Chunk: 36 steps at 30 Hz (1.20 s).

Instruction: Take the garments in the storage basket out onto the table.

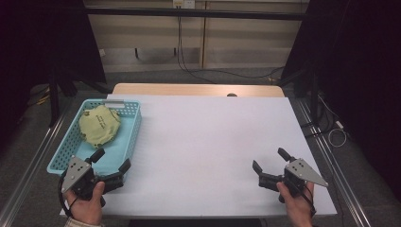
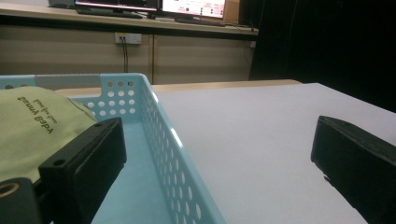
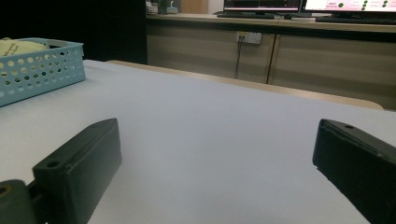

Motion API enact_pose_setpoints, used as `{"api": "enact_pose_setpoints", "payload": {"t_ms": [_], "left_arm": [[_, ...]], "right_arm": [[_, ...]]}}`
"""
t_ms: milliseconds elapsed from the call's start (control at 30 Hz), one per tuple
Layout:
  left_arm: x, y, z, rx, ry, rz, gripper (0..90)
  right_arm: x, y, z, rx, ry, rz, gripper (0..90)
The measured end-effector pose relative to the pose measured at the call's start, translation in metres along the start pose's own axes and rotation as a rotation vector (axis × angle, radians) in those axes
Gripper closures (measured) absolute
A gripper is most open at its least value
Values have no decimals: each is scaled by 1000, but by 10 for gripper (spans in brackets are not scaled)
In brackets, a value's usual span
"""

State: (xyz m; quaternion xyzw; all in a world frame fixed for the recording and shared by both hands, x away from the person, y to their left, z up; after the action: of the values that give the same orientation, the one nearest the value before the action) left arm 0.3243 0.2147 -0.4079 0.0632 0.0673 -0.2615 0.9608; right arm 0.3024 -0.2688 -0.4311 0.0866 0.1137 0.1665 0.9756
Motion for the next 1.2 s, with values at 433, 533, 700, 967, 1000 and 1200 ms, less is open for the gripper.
{"api": "enact_pose_setpoints", "payload": {"t_ms": [433, 533, 700, 967, 1000, 1200], "left_arm": [[-4, 13, 10, -4, 16, -29, 42], [-4, 14, 14, 0, 28, -55, 47], [-1, 16, 21, 36, 54, -80, 50], [6, 30, 29, 58, 113, -91, 90], [6, 33, 31, 63, 116, -92, 91], [14, 52, 42, 28, 133, -70, 54]], "right_arm": [[-1, 1, 1, -10, 0, 8, 4], [-1, 2, 2, -10, -7, 15, 4], [-1, 3, 2, -9, -9, 20, 4], [-1, 2, 2, -10, -10, 22, 4], [-2, 2, 2, -13, -7, 18, 4], [-2, 2, 3, 1, -10, 23, 4]]}}
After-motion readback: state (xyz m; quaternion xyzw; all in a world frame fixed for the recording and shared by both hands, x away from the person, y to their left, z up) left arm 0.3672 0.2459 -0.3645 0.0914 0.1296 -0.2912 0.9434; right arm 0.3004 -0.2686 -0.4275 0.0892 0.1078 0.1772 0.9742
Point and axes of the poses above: each handheld gripper's, and its own axes: x roughly forward along the jaws, z roughly out of its top, y roughly to its left, the point moved 5 cm from there along x, roughly forward along the jaws, and after that the axes turned 12 degrees about x, right-handed, at the moved point
